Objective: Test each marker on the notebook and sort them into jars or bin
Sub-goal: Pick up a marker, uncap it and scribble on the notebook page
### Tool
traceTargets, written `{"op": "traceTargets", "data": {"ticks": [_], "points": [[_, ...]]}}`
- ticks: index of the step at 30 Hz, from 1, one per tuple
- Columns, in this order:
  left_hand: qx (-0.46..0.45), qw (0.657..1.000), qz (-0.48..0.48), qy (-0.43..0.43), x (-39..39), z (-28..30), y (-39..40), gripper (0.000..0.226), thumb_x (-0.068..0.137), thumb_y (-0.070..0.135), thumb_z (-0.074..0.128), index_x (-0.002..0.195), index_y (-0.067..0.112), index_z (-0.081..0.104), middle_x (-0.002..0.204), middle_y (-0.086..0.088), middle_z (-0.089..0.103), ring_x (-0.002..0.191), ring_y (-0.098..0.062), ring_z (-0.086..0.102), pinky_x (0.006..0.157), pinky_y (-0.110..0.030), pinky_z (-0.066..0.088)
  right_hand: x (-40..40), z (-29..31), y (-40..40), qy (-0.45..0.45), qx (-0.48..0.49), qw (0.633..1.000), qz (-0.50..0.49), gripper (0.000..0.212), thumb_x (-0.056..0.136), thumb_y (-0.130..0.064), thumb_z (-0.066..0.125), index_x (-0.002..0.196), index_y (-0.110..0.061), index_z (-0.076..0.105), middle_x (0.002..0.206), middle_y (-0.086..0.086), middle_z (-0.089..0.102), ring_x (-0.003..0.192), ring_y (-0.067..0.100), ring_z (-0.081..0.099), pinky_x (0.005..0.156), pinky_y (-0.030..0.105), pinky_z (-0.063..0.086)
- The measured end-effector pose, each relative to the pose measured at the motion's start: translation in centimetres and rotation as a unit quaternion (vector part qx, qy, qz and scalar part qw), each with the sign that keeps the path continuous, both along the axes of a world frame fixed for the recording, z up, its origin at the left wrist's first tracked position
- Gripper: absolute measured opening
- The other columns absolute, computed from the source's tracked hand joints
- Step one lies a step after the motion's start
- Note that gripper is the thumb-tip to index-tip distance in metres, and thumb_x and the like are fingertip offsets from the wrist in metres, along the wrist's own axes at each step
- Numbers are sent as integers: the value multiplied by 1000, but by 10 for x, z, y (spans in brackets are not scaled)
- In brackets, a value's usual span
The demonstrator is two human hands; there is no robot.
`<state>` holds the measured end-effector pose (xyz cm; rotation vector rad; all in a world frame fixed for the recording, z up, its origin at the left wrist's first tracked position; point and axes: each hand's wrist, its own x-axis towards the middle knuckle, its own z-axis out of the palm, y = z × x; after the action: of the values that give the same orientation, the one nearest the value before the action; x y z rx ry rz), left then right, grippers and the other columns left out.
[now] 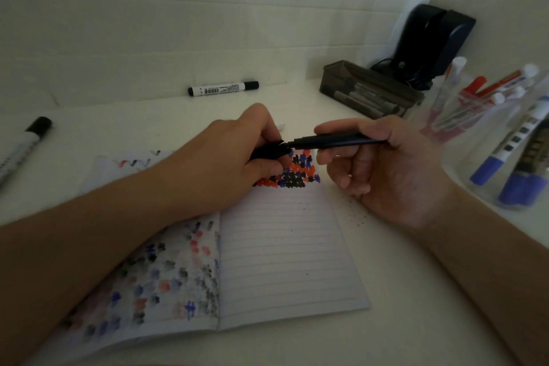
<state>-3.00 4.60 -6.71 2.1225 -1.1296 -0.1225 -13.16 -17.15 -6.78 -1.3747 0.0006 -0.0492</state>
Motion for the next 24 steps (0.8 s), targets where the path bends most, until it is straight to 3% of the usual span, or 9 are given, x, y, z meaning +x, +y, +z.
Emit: {"op": "traceTargets", "data": {"ticks": [4,9,11,14,17,20,24], "points": [[3,1000,19,-25,1,-1,1,21,93,37,70,99,38,51,92,21,72,85,8,63,68,-12,43,1,0,3,10,-36,999,-36,25,88,-19,50,101,-12,71,82,18,70,55,24,49,42,22,34],[-35,998,23,-44,3,-4,1,16,91,43,68,101,42,56,83,20,66,77,7,61,63,-7,42,-1,1,1,-18,-83,995,-51,4,93,-15,68,94,-16,72,90,19,76,56,24,58,44,24,41],[-52,998,16,-34,5,-4,2,14,92,42,66,99,44,55,78,18,67,73,2,62,62,-9,43,-2,2,0,-26,-91,994,-54,11,87,-18,73,98,-16,77,95,19,77,58,23,62,45,24,43],[-49,999,-12,-13,6,-4,4,9,94,50,57,99,45,52,88,23,67,68,-5,60,60,-16,46,-3,1,-1,-36,-117,991,-59,20,82,-21,75,101,-20,81,97,18,78,61,21,64,47,23,45],[-54,998,-40,-4,5,-4,4,16,91,54,46,100,42,49,87,18,64,66,-6,56,59,-19,46,-4,-2,0,-54,-135,988,-54,24,79,-25,76,102,-21,80,97,18,78,63,22,64,48,24,45],[-40,999,-32,-18,8,-8,5,6,98,42,52,101,38,48,78,7,61,70,-11,55,57,-23,44,-2,-5,7,-60,-167,982,-60,21,85,-23,73,105,-18,78,90,13,77,61,19,64,49,23,46],[6,999,-18,-29,9,-10,7,9,100,37,53,105,31,49,80,7,62,72,-9,57,58,-27,45,-2,-8,12,-59,-217,972,-73,17,95,-10,68,111,-10,75,78,2,76,58,14,62,52,21,49]]}}
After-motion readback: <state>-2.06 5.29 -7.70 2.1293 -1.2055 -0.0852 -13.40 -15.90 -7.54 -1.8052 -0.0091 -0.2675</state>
